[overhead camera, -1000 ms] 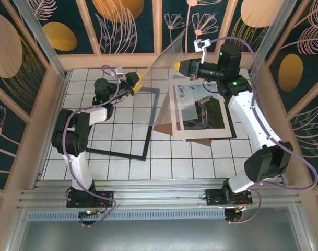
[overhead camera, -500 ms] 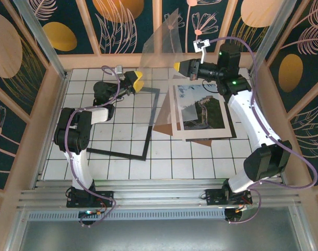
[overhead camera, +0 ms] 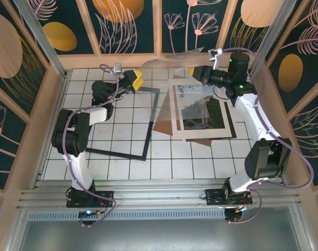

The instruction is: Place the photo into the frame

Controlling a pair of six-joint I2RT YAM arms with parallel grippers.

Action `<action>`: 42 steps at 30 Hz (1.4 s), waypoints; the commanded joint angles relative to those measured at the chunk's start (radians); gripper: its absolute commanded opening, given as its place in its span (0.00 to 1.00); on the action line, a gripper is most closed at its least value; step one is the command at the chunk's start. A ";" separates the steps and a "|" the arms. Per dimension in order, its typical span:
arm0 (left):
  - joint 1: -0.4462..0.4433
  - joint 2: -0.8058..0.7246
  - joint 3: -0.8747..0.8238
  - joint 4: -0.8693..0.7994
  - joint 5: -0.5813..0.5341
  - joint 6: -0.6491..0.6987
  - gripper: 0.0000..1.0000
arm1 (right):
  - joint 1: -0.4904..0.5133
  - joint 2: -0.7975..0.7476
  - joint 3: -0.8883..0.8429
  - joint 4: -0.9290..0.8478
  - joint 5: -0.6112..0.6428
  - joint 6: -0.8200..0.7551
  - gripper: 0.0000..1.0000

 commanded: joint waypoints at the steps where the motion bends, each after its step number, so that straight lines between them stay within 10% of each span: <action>1: -0.008 -0.060 -0.007 -0.027 0.013 0.081 0.90 | 0.002 0.004 -0.010 0.076 -0.003 0.042 0.00; 17: -0.016 -0.208 -0.033 -0.416 -0.109 0.415 0.29 | 0.017 0.042 -0.116 0.274 0.006 0.205 0.00; 29: -0.018 -0.222 -0.028 -0.485 -0.123 0.465 0.17 | 0.014 0.049 -0.157 0.309 0.023 0.222 0.00; 42: -0.019 -0.222 -0.028 -0.526 -0.116 0.501 0.30 | -0.006 0.056 -0.141 0.251 0.030 0.176 0.00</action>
